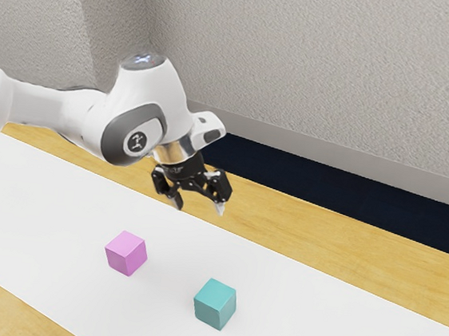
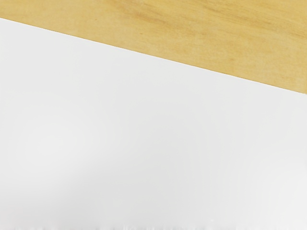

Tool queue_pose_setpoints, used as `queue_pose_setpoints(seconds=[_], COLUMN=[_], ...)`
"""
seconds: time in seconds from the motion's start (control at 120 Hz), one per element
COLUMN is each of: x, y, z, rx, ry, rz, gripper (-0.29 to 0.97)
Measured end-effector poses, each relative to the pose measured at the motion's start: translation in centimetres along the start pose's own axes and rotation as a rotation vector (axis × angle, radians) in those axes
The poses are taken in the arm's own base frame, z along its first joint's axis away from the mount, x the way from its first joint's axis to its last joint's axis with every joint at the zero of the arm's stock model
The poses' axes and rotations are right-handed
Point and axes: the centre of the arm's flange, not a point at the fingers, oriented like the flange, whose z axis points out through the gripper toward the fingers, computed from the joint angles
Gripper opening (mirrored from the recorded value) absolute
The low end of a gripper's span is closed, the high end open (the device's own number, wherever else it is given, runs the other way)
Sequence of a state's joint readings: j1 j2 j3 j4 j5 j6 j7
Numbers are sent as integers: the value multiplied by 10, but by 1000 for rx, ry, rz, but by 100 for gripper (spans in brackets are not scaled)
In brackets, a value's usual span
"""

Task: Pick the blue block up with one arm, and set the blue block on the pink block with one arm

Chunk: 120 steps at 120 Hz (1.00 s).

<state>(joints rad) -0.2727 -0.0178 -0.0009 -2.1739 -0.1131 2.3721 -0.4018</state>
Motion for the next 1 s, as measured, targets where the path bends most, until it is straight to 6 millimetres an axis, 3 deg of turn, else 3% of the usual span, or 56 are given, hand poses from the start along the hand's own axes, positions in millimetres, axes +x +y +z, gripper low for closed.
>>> queue_pose_setpoints(seconds=[0.358, 0.575, 1.0], x=[-70, -60, -66], y=[82, 54, 46], z=[68, 83, 116], rx=[3, 21, 43], ry=[-82, -93, -144], rz=[230, 217, 269], gripper=[67, 68, 64])
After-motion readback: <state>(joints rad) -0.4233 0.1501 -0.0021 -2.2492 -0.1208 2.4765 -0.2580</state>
